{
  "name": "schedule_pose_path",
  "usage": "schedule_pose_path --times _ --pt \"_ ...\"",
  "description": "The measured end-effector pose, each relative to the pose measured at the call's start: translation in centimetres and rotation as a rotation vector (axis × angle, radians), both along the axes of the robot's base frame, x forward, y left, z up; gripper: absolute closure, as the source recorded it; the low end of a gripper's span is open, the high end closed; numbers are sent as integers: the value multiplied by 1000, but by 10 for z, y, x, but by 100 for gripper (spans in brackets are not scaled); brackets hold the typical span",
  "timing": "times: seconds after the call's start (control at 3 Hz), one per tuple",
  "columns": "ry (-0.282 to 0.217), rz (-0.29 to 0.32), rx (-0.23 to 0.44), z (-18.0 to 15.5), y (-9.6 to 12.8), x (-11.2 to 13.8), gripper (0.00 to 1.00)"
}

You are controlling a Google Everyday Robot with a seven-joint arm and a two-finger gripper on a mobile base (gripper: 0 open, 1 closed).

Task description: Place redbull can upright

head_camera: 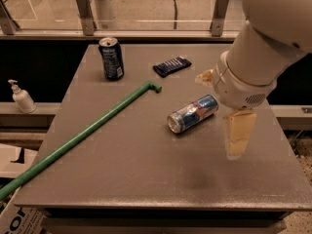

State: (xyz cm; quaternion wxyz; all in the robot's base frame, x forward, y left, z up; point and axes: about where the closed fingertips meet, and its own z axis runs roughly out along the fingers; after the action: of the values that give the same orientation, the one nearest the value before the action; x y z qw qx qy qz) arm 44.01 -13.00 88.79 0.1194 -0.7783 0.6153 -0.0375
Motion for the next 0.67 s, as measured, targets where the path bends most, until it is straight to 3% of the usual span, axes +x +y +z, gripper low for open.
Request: schedule_pose_path --times 0.67 --pt "8 145 -51 -29 28 10 0"
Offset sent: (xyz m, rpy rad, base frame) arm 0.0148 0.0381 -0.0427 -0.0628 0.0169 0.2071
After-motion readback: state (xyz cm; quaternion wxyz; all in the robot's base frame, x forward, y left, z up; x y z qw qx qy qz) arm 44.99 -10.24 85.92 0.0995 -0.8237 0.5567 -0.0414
